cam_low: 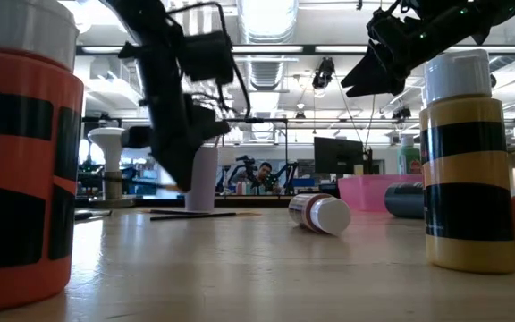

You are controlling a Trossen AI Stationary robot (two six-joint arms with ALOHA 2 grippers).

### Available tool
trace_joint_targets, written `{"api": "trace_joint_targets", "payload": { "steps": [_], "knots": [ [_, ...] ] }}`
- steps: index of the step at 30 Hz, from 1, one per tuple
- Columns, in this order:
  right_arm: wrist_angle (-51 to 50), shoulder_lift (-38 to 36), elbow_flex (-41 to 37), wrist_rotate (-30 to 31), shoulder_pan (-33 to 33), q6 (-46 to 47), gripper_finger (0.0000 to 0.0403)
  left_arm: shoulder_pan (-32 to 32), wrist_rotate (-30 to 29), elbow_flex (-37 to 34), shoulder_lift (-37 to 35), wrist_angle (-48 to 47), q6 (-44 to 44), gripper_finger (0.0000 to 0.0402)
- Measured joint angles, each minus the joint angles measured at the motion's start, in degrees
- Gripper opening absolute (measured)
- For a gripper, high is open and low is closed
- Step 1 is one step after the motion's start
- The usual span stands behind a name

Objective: Pick & Place Paint Supplies
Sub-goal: Put the gold black paint brush into the purple cup

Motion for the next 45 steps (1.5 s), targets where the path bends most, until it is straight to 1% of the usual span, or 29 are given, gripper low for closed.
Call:
{"api": "trace_joint_targets", "payload": {
  "steps": [4,9,14,18,20,24,26,29,34,37,39,40,45],
  "knots": [
    [0.0,0.0,0.0,0.0,0.0,0.1,0.0286,-0.4,-1.0,0.3,-3.4,4.1,4.4,0.0001],
    [0.0,0.0,0.0,0.0,0.0,0.2,0.0303,-0.5,-1.5,0.1,-6.1,17.9,15.2,0.0001],
    [0.0,0.0,0.0,0.0,0.0,0.1,0.0320,-0.4,-3.8,0.1,-6.7,34.1,28.2,0.0002],
    [0.0,0.0,0.0,0.0,0.0,0.0,0.0334,0.3,-4.8,0.1,-6.7,44.1,37.8,0.0001],
    [0.0,0.0,-0.1,0.0,0.0,0.0,0.0341,0.8,-7.6,0.1,-7.2,47.3,42.5,0.0001],
    [0.0,0.0,-0.1,0.0,0.0,0.0,0.0354,2.2,-15.7,0.1,-8.3,54.6,51.7,0.0001],
    [0.0,0.0,-0.1,0.0,0.0,0.0,0.0359,3.2,-17.9,0.1,-8.6,59.0,56.0,0.0001],
    [0.0,0.0,-0.1,0.0,0.0,0.0,0.0361,5.5,-17.5,-0.4,-8.6,64.7,60.2,0.0001],
    [0.0,0.0,-0.1,0.0,0.0,0.1,0.0354,11.4,-14.0,-2.8,-9.3,70.3,61.0,0.0001],
    [0.0,0.0,-0.1,0.0,0.0,0.0,0.0344,14.3,-9.8,-3.8,-10.3,73.1,59.8,0.0001],
    [-0.1,0.0,-0.1,0.0,0.0,0.0,0.0338,15.4,-6.4,-4.7,-11.6,74.9,59.2,0.0001],
    [-0.1,0.0,-0.1,0.0,0.0,0.0,0.0335,15.7,-5.7,-5.2,-12.2,76.1,59.4,0.0001],
    [-1.0,0.0,-0.1,0.0,0.0,0.0,0.0318,17.5,-5.6,-9.6,-15.6,81.1,62.3,0.0001]
  ]
}}
